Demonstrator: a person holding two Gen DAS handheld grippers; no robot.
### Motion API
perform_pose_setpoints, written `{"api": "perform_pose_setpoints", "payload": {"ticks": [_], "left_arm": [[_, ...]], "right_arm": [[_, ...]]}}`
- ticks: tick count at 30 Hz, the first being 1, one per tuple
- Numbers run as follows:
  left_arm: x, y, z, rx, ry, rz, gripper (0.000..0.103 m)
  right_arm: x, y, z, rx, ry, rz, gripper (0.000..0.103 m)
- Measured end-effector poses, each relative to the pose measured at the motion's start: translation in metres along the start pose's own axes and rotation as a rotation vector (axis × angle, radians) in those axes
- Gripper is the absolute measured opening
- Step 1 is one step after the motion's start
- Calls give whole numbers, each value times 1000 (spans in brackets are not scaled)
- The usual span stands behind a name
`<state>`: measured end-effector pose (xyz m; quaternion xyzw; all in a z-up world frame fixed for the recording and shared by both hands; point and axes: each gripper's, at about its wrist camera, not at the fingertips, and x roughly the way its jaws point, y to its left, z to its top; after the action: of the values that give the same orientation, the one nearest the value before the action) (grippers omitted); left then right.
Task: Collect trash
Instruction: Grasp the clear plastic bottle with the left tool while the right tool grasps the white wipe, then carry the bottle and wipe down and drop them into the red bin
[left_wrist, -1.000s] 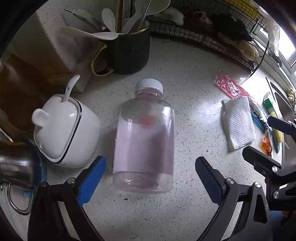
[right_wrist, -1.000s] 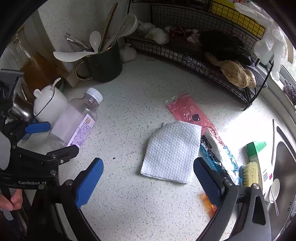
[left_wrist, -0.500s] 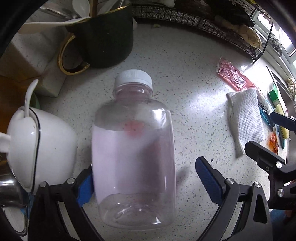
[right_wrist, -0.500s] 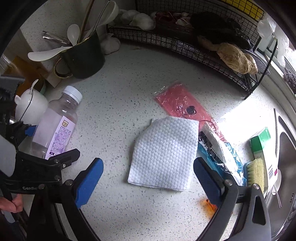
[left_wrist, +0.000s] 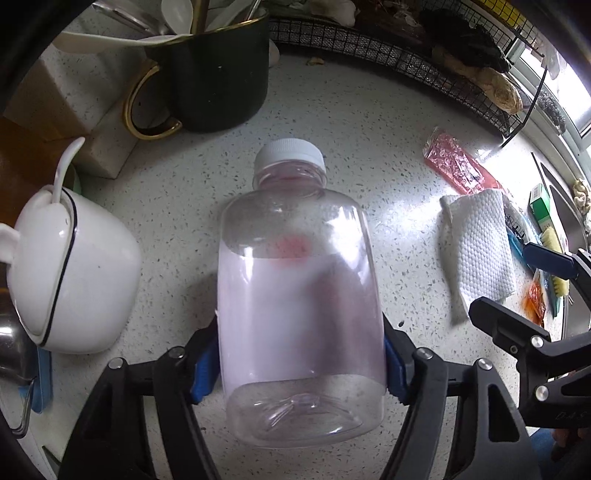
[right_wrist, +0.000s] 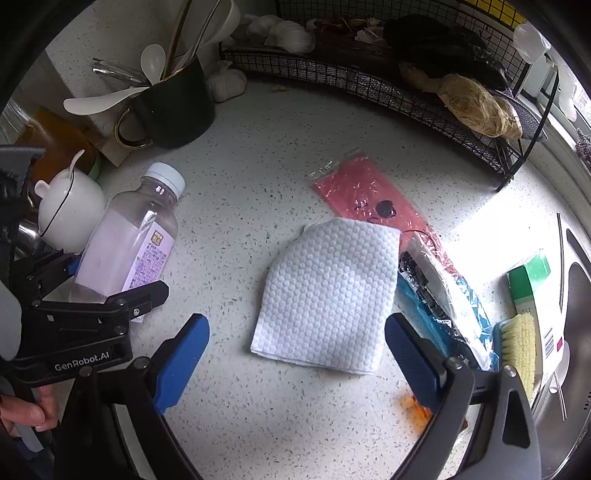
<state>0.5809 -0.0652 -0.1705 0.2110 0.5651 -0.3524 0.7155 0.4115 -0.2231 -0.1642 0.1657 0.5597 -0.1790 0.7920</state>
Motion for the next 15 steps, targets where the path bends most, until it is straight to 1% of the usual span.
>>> {"api": "perform_pose_setpoints", "payload": {"ticks": [2, 4, 5, 6, 7, 8, 11, 13, 14, 15], "left_arm": [[-3, 5, -5, -11, -2, -8, 69], [-4, 7, -8, -14, -4, -2, 69], [-4, 7, -9, -11, -6, 7, 69], [-4, 6, -11, -6, -8, 18, 69], [0, 1, -13, 1, -8, 29, 69], [1, -1, -14, 3, -8, 32, 69], [1, -2, -22, -3, -12, 33, 69], [1, -4, -25, -15, -13, 33, 69], [1, -6, -29, -21, -15, 32, 69], [1, -7, -32, -28, -17, 32, 69]], "right_arm": [[6, 0, 1, -2, 17, 6, 90], [13, 1, 1, -10, 38, 9, 80], [16, 1, 2, -14, 49, 12, 78], [20, 1, 1, -17, 61, 18, 71], [24, 0, 1, -20, 73, 20, 67], [24, 1, 0, -30, 67, 9, 66], [24, 2, 0, -53, 52, -13, 55], [24, 4, 0, -88, 38, -27, 39], [24, 5, 0, -101, 37, -21, 34], [25, 7, -1, -117, 39, -21, 22]]}}
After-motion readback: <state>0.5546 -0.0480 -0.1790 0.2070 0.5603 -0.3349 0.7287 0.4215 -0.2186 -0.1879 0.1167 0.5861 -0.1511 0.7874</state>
